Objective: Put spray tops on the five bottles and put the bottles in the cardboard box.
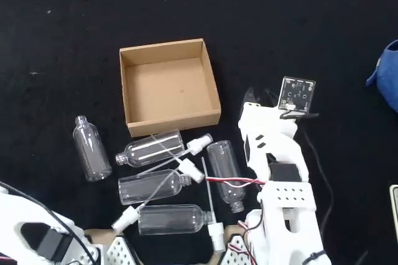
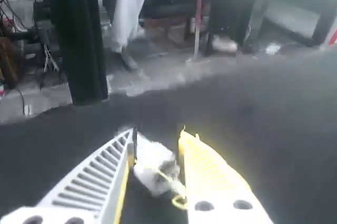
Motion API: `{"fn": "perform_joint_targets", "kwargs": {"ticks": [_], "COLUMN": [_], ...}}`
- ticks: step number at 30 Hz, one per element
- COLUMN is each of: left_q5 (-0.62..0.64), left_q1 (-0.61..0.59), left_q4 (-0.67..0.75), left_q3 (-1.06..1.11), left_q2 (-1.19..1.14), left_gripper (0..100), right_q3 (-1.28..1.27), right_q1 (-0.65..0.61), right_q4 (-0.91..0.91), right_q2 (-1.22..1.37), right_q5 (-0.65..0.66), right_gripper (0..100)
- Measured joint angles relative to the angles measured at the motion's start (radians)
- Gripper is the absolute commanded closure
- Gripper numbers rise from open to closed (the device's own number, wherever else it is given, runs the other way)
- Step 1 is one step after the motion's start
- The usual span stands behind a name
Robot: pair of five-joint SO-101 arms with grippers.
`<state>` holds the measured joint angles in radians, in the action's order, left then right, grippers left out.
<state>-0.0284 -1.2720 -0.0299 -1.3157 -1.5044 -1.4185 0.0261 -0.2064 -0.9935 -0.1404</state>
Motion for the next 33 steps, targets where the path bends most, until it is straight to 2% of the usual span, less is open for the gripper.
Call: {"fn": "perform_joint_targets", "kwargs": {"ticks": [6,10,14,20,23,28,33], "left_q5": [-0.138,-0.149,-0.135,-0.006,0.005,0.005,0.006], "left_q1": [0.008,0.000,-0.017,-0.020,0.011,0.080,0.124], "left_q4": [0.044,-0.075,-0.362,-0.974,-1.204,-1.448,-1.590], "left_q3": [0.158,0.130,-0.012,-0.310,-0.342,-0.351,-0.324], "left_q2": [0.005,0.009,0.009,0.009,0.037,0.068,0.135], "left_gripper": [97,97,97,97,97,97,97], "right_q3": [0.000,0.000,0.000,0.000,0.000,0.000,0.000], "right_q1": [0.000,0.000,0.000,0.000,0.000,0.000,0.000], "right_q4": [0.000,0.000,0.000,0.000,0.000,0.000,0.000], "right_q2": [0.000,0.000,0.000,0.000,0.000,0.000,0.000], "right_q5": [0.000,0.000,0.000,0.000,0.000,0.000,0.000], "right_gripper": [89.0,89.0,89.0,89.0,89.0,89.0,89.0]}}
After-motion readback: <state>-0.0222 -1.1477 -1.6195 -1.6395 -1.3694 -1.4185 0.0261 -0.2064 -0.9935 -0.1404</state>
